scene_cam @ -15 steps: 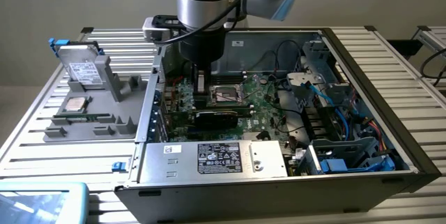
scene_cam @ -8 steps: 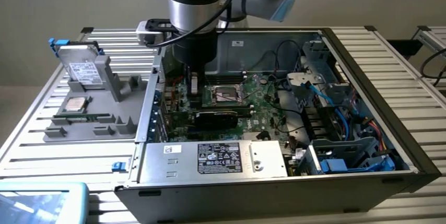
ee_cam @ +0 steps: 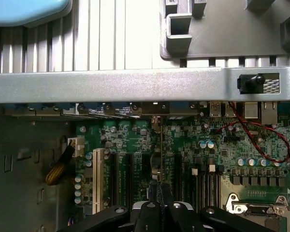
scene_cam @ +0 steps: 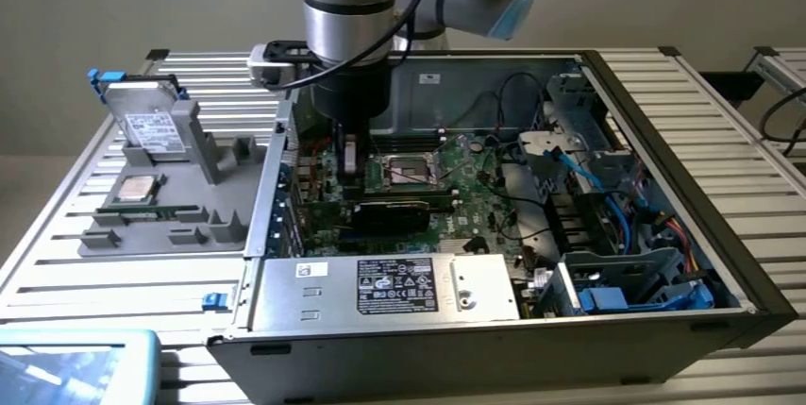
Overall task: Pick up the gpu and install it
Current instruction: 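Press down on the gpu until it lock into place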
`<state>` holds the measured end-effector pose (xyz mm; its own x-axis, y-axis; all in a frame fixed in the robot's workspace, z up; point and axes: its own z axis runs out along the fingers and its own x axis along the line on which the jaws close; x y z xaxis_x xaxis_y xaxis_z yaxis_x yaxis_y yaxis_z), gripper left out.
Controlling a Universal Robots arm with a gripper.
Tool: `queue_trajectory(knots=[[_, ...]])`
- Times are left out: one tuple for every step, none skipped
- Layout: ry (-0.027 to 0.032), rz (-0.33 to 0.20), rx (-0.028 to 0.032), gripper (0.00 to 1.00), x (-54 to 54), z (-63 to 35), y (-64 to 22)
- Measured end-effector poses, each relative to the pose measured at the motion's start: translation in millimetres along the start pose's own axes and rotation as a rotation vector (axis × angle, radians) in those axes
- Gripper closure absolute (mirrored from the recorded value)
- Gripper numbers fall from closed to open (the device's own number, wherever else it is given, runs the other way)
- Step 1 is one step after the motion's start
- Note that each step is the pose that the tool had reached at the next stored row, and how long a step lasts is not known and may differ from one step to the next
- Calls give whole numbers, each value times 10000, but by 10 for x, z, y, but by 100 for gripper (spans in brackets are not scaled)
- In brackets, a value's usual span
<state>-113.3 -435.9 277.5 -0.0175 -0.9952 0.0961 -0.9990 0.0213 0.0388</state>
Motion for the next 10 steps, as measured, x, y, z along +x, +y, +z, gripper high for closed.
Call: queue_trajectory(knots=[[15,4,4,88,-6,12,3],[29,7,8,88,-13,24,6],[39,9,13,88,-19,37,10],[48,10,20,88,-24,52,14],[55,12,26,88,-28,66,18],[60,12,33,88,-32,81,22],[66,13,38,88,-37,96,26],[74,13,43,88,-41,110,29],[84,13,48,88,-44,124,31],[86,10,57,88,-46,139,30]])
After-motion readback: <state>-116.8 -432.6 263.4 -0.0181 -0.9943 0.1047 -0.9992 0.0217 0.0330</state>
